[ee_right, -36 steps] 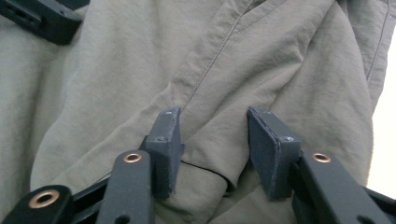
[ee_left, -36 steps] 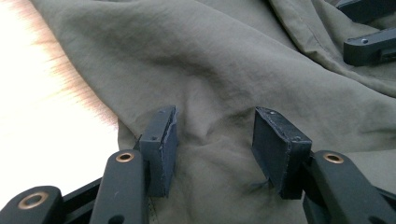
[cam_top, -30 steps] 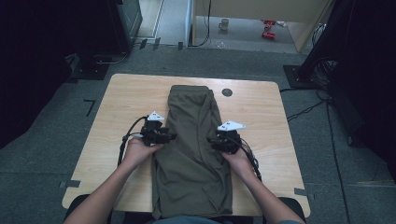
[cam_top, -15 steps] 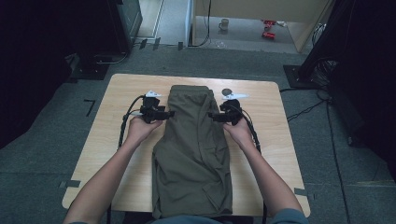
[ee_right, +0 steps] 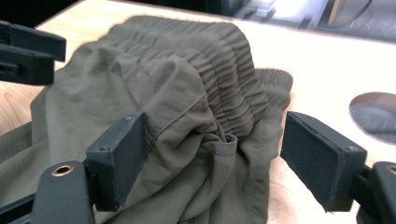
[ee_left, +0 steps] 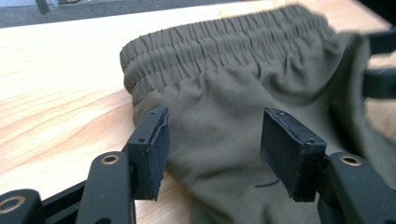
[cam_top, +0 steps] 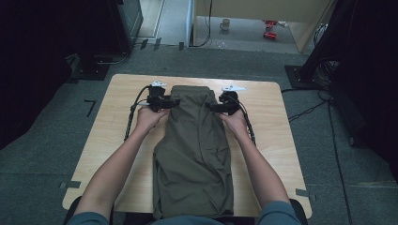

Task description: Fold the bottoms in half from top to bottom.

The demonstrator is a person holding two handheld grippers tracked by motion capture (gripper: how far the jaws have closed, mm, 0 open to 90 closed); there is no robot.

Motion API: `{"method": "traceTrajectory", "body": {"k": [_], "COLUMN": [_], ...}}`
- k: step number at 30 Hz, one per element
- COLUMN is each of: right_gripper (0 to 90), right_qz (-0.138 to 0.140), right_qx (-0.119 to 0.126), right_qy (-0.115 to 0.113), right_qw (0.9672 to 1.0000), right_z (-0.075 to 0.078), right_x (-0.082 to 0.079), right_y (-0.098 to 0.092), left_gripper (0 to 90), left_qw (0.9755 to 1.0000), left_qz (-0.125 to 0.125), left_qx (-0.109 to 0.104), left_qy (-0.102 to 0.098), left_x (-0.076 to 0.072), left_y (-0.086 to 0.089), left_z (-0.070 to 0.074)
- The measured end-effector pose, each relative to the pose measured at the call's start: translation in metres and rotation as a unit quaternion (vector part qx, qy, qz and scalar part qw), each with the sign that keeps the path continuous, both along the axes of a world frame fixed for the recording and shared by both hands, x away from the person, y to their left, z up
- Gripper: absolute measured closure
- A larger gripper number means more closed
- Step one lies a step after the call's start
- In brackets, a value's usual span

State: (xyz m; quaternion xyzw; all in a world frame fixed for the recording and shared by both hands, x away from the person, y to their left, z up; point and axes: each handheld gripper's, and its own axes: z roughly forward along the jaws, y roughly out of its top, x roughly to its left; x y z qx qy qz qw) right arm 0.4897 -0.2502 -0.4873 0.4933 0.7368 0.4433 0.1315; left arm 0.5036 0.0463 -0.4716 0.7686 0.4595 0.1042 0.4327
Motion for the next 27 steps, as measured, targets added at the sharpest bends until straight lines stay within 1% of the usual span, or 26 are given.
{"method": "traceTrajectory", "body": {"k": [1,3,5,6,7,8,11,12,17,19,21,22,24,26,27], "right_gripper": [20.6,20.9,20.9,20.9,20.9,20.7,19.8,19.8,21.3,23.9,28.6,31.0,34.2,37.1,39.2], "right_qz": [-0.002,0.003,0.010,0.010,0.009,0.006,-0.003,-0.005,-0.006,-0.002,0.004,0.005,0.010,0.014,0.013], "right_qx": [-0.004,-0.008,-0.026,-0.033,-0.039,-0.044,-0.053,-0.054,-0.050,-0.048,-0.049,-0.048,-0.055,-0.068,-0.069], "right_qy": [0.009,0.005,0.002,-0.002,0.000,0.011,0.028,0.030,0.039,0.041,0.033,0.032,0.026,0.019,0.017], "right_qw": [0.9999,0.9999,0.9996,0.9994,0.9992,0.9990,0.9982,0.9981,0.9980,0.9980,0.9983,0.9983,0.9981,0.9974,0.9974], "right_z": [0.002,0.007,0.010,0.009,0.006,0.002,-0.009,-0.013,-0.025,-0.028,-0.029,-0.029,-0.030,-0.030,-0.030], "right_x": [0.003,0.006,0.009,0.011,0.013,0.015,0.020,0.021,0.024,0.024,0.023,0.023,0.022,0.022,0.022], "right_y": [0.003,0.009,0.017,0.019,0.020,0.020,0.016,0.014,0.005,0.005,0.005,0.006,0.009,0.012,0.013], "left_gripper": [42.9,42.3,42.3,42.5,42.5,42.4,41.9,41.8,41.9,42.3,42.6,42.7,43.5,45.4,46.7], "left_qw": [1.0000,0.9995,0.9992,0.9991,0.9989,0.9986,0.9975,0.9973,0.9974,0.9970,0.9970,0.9972,0.9974,0.9974,0.9973], "left_qz": [0.000,-0.002,-0.003,-0.004,-0.005,-0.006,-0.010,-0.013,-0.014,-0.017,-0.016,-0.016,-0.015,-0.019,-0.020], "left_qx": [0.006,0.024,0.033,0.035,0.039,0.045,0.063,0.065,0.059,0.064,0.063,0.061,0.062,0.063,0.065], "left_qy": [0.005,0.020,0.024,0.023,0.026,0.027,0.030,0.032,0.040,0.039,0.041,0.039,0.034,0.030,0.027], "left_x": [0.001,0.005,0.008,0.009,0.010,0.010,0.011,0.011,0.013,0.013,0.013,0.013,0.012,0.011,0.011], "left_y": [0.000,-0.002,-0.005,-0.007,-0.008,-0.009,-0.011,-0.010,-0.009,-0.010,-0.011,-0.012,-0.012,-0.013,-0.014], "left_z": [-0.002,-0.008,-0.012,-0.013,-0.014,-0.016,-0.021,-0.023,-0.029,-0.031,-0.033,-0.034,-0.035,-0.035,-0.035]}}
